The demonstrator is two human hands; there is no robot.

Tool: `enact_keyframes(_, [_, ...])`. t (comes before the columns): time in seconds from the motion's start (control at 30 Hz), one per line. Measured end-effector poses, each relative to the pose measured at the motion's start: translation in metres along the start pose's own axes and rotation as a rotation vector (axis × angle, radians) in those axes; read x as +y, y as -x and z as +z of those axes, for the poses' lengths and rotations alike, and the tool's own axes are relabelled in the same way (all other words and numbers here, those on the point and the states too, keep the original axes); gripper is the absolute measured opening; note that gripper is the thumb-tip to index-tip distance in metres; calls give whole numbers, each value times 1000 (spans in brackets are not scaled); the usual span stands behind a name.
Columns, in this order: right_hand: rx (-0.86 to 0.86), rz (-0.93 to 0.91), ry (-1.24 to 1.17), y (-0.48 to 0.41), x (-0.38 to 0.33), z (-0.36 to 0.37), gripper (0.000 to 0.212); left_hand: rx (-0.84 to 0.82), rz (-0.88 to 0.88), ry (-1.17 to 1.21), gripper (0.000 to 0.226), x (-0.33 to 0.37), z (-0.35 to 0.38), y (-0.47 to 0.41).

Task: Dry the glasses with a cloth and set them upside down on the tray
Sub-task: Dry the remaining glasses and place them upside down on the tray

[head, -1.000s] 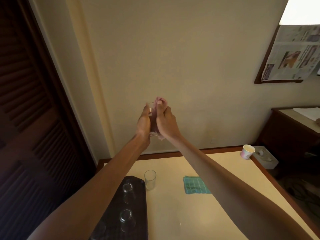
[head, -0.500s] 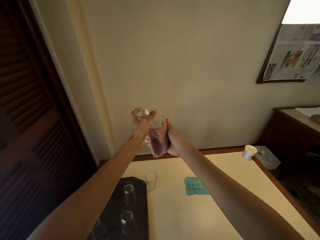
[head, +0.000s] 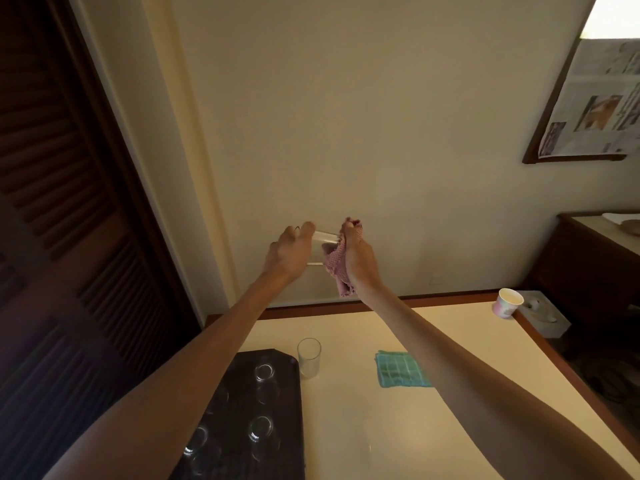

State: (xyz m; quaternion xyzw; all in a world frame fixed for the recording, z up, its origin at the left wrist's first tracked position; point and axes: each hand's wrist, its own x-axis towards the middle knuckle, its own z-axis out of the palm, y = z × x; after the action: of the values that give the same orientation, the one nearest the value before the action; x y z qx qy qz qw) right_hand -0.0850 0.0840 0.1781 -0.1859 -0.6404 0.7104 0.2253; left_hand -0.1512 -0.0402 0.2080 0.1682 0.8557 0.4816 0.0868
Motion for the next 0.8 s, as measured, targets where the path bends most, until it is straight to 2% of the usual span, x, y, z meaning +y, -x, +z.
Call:
enact_keyframes(0.07, [-54, 72, -64, 3, -9, -3, 62, 140, 298, -111, 49, -2, -1, 7])
enact_keyframes(0.13, [-176, 261, -122, 6, -21, -7, 56, 294, 707, -234, 42, -10, -4, 11])
enact_keyframes(0.17, [-252, 358, -102, 7, -27, -10, 53, 325, 848, -288, 43, -14, -6, 10])
enact_keyframes(0.2, [-314, 420, -62, 8, -31, -12, 52, 331, 927, -321, 44, -19, -7, 6])
enact_keyframes(0.27, [-352, 457, 2, 10, -35, -14, 54, 343, 967, -330, 44, -24, -6, 4])
enact_keyframes(0.33, [-294, 417, -15, 10, -31, -12, 59, 361, 891, -281, 40, -22, 0, 9])
enact_keyframes(0.37, [-246, 358, -29, 10, -27, -10, 61, 347, 768, -229, 41, -20, 3, 12])
enact_keyframes(0.47, [-100, 116, 79, 12, -15, -7, 68, 149, 194, 34, 51, -7, 10, 9])
enact_keyframes(0.5, [-76, 58, 120, 12, -12, -7, 70, 99, 88, 81, 54, -2, 11, 7])
enact_keyframes(0.57, [-76, 17, 123, 13, -6, -8, 73, 116, 93, 39, 56, 2, 10, 6])
enact_keyframes(0.63, [-139, 120, 22, 13, -9, -11, 71, 231, 325, -46, 54, -6, 7, 11])
enact_keyframes(0.73, [-338, 437, -57, 18, -21, -22, 56, 373, 923, -303, 45, -19, 0, 21])
enact_keyframes(0.8, [-384, 499, 5, 22, -24, -26, 52, 366, 1072, -376, 49, -27, -1, 21])
